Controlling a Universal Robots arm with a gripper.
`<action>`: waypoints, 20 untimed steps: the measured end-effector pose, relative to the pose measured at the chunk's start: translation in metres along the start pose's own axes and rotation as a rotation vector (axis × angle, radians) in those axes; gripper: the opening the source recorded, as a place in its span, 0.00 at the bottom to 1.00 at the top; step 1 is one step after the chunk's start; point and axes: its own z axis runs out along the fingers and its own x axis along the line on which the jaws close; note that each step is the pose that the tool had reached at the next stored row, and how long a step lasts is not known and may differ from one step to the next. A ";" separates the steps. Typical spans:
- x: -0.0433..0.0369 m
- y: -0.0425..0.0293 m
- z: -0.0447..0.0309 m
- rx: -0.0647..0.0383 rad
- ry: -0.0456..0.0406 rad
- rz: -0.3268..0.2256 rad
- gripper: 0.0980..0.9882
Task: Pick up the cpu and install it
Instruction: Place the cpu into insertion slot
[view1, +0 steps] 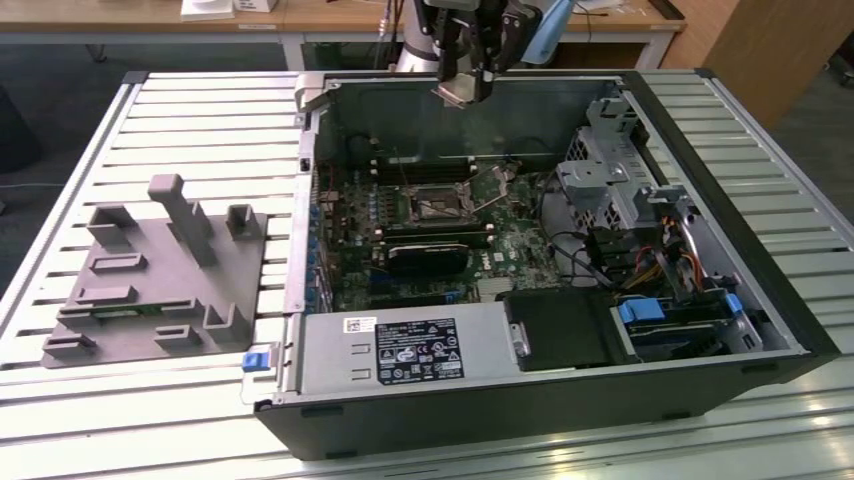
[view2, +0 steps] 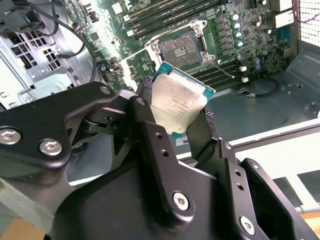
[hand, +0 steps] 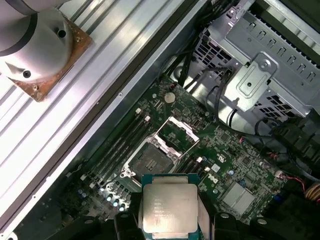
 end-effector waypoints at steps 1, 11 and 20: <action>0.0000 0.0000 0.0000 0.000 -0.0003 0.006 0.48; 0.0000 -0.0001 0.0008 0.002 -0.0045 0.089 0.48; 0.0002 -0.0004 0.0046 0.006 -0.0116 0.205 0.48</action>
